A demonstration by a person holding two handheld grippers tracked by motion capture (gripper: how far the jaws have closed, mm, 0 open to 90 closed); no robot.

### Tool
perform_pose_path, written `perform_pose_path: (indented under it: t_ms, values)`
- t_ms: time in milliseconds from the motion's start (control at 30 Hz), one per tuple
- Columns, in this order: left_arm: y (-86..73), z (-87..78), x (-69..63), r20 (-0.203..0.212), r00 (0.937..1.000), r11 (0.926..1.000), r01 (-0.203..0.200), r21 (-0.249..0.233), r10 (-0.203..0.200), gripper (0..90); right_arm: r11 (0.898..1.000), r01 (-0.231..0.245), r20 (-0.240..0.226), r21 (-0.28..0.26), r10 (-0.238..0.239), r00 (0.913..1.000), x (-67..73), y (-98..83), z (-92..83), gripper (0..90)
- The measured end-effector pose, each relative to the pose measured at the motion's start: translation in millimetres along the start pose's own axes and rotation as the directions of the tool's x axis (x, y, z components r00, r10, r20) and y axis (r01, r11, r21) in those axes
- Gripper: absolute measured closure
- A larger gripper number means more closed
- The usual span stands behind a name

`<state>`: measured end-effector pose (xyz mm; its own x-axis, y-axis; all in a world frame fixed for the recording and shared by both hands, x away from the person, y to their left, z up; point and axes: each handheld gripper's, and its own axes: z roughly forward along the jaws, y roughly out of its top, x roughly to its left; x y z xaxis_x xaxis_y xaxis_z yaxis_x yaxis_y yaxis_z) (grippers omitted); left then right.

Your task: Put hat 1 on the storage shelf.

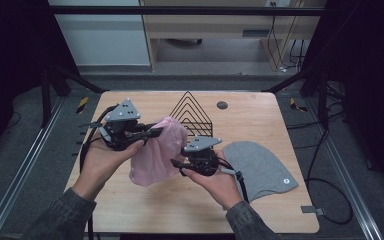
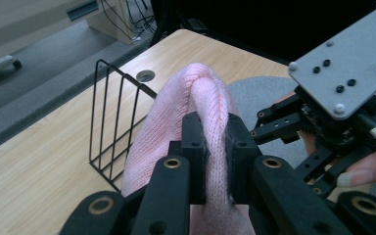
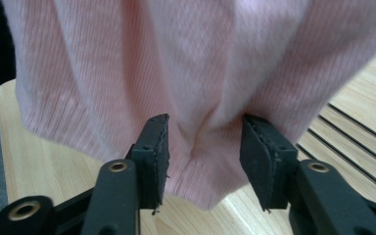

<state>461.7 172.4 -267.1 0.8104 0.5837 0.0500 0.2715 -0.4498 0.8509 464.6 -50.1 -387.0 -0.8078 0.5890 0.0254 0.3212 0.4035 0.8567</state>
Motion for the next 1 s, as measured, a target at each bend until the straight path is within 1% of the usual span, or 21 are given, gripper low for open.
perform_pose_path:
  t_ms: [67,167,200,233,267,300,333,400,433,467,500,533,567,600,633,667,700,733,767,900,1000]
  values:
    - [-0.2,1.4,-2.4,0.010,1.0000,1.0000,-0.002,0.000,0.002,81.4,1.000,0.004,-0.003,0.000,-0.004,1.0000,0.4,1.5,1.1,56.4]
    - [-1.4,4.0,-5.2,0.024,0.9997,1.0000,0.001,-0.002,-0.001,81.4,1.000,0.016,-0.010,-0.001,-0.016,0.9998,1.0,2.8,2.7,64.0]
    - [-2.0,4.6,-5.9,0.025,0.9997,1.0000,-0.001,-0.001,0.001,81.4,1.000,0.017,-0.011,-0.002,-0.017,0.9998,1.0,2.9,3.3,69.9]
    - [-2.6,4.7,-6.0,0.019,0.9998,1.0000,-0.007,0.002,0.007,81.4,1.000,0.022,-0.017,-0.005,-0.022,0.9996,0.9,2.9,3.3,76.0]
    - [-3.4,4.6,-5.6,0.010,0.9999,1.0000,-0.008,0.003,0.008,81.4,1.000,0.026,-0.021,-0.007,-0.026,0.9995,0.9,2.9,2.9,80.2]
    - [-3.4,4.6,-5.6,0.010,0.9999,1.0000,-0.008,0.003,0.008,81.3,1.000,0.026,-0.021,-0.007,-0.026,0.9995,0.9,2.9,2.9,80.2]
    - [-4.0,4.2,-4.6,0.004,0.9999,1.0000,-0.009,0.004,0.009,81.2,1.000,0.025,-0.035,-0.007,-0.025,0.9991,0.2,2.9,1.4,83.7]
    - [-5.8,2.6,-0.4,-0.043,0.9988,0.9995,-0.024,0.020,0.025,81.1,1.000,0.028,-0.043,-0.003,-0.028,0.9987,-0.1,3.2,-0.5,84.2]
    - [-6.7,2.0,1.8,-0.072,0.9963,0.9985,-0.044,0.032,0.046,80.8,0.999,0.036,-0.048,0.000,-0.036,0.9982,-0.7,3.7,-2.8,84.4]
    - [-8.9,2.6,6.2,-0.115,0.9908,0.9964,-0.066,0.053,0.071,79.8,0.999,0.040,-0.059,0.004,-0.040,0.9974,-2.1,6.7,-10.1,84.7]
    - [-9.9,3.3,7.9,-0.121,0.9904,0.9967,-0.061,0.053,0.067,78.8,0.999,0.041,-0.069,0.001,-0.041,0.9968,-3.1,9.2,-14.5,84.8]
    - [-9.9,3.3,7.9,-0.121,0.9904,0.9967,-0.061,0.053,0.067,78.1,0.999,0.041,-0.069,0.001,-0.041,0.9968,-3.1,9.2,-14.5,84.8]
    - [-12.3,5.0,12.1,-0.126,0.9900,0.9971,-0.056,0.052,0.062,77.6,0.999,0.047,-0.084,-0.001,-0.047,0.9954,-4.4,15.1,-24.4,84.9]
    - [-13.5,5.5,14.5,-0.129,0.9897,0.9971,-0.055,0.052,0.061,77.0,0.999,0.053,-0.087,-0.004,-0.054,0.9948,-5.0,17.5,-27.9,85.1]
    - [-14.4,6.2,15.6,-0.122,0.9911,0.9978,-0.048,0.046,0.053,76.8,0.998,0.060,-0.086,-0.007,-0.061,0.9945,-6.0,21.4,-33.6,85.2]
    - [-14.4,6.2,15.6,-0.122,0.9911,0.9978,-0.048,0.046,0.053,76.6,0.998,0.060,-0.086,-0.007,-0.061,0.9945,-6.0,21.4,-33.6,85.2]
    - [-15.8,8.1,16.1,-0.117,0.9921,0.9987,-0.040,0.033,0.043,76.4,0.998,0.065,-0.082,-0.009,-0.065,0.9945,-8.5,27.0,-41.6,85.4]
    - [-16.2,8.6,16.7,-0.113,0.9925,0.9983,-0.044,0.039,0.048,76.3,0.998,0.067,-0.078,-0.009,-0.068,0.9947,-10.2,29.5,-45.1,85.4]
    - [-17.0,10.2,16.3,-0.111,0.9932,0.9991,-0.033,0.028,0.036,76.5,0.998,0.070,-0.068,-0.002,-0.070,0.9952,-12.1,31.7,-48.5,85.5]
    - [-18.2,13.8,17.6,-0.084,0.9961,0.9992,-0.022,0.033,0.025,81.5,0.998,0.065,-0.047,0.004,-0.065,0.9968,-21.7,35.9,-57.4,85.6]
    - [-17.9,15.7,17.8,-0.086,0.9960,0.9993,-0.023,0.030,0.025,83.0,0.999,0.055,-0.045,0.002,-0.055,0.9975,-26.8,36.5,-61.8,85.8]
